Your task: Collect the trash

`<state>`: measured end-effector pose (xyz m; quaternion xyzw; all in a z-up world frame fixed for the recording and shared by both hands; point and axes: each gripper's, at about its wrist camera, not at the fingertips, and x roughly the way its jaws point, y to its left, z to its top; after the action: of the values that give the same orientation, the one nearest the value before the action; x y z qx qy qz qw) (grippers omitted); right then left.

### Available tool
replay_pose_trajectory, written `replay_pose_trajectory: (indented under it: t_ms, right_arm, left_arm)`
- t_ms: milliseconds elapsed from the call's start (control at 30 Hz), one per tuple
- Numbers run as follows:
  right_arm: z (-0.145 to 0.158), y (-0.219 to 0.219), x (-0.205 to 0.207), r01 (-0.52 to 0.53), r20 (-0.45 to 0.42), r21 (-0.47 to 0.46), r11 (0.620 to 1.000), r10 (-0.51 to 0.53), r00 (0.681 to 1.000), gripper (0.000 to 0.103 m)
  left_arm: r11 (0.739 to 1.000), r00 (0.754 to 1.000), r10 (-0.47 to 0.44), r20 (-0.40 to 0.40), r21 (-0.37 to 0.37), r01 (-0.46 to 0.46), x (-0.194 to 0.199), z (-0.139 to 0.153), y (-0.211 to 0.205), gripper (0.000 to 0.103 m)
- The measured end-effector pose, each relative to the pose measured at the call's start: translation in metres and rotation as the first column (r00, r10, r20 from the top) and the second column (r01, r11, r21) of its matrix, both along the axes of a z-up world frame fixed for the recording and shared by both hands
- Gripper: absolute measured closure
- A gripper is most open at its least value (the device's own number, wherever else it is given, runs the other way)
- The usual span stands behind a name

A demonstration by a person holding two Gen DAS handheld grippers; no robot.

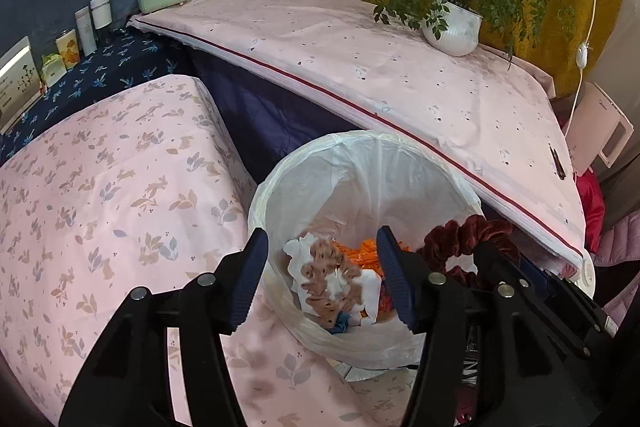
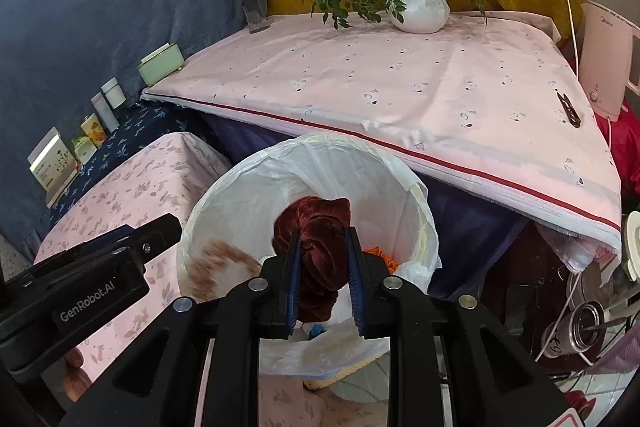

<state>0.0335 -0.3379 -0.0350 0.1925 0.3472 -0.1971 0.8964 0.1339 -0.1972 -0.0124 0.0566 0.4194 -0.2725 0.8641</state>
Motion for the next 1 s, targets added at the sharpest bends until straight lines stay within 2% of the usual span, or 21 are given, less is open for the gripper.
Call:
replay_pose_trajectory:
  t_ms: [100,267,533,700,900,1000]
  right_arm:
    - [-0.002,-0.003,0.009,-0.007,-0.007,-0.001,1.000,0.007,1.000,0.079]
    - [0.004,0.003,0.015,-0.018,0.003,-0.021,1.000,0.018,1.000,0.063]
    - [0.015,0.020,0.008,-0.057,0.013,-0.050,0.997,0.058,0.998,0.046]
    - [0.022,0.033,0.002,-0.084,-0.002,-0.092,0.992,0.084,0.996,0.043]
    - [0.029,0.049,-0.015,-0.105,-0.019,-0.141,0.984,0.103,0.994,0.034]
    - [0.030,0.059,-0.025,-0.118,-0.031,-0.162,0.980,0.115,0.993,0.025]
  left_arm:
    - [1.000,1.000,0.013,-0.006,0.000,-0.013,0.006,-0.001,0.002,0.044]
    - [0.999,0.999,0.039,0.014,0.020,-0.039,0.006,-0.004,0.011,0.036]
    - [0.996,0.996,0.083,0.017,0.027,-0.083,0.000,-0.006,0.034,0.033]
    - [0.994,0.994,0.103,0.023,0.028,-0.104,-0.008,-0.003,0.050,0.033]
    - [0.990,0.990,0.141,0.022,0.028,-0.141,-0.020,0.000,0.074,0.028]
    - [0.986,0.986,0.162,0.026,0.044,-0.163,-0.030,-0.001,0.086,0.024]
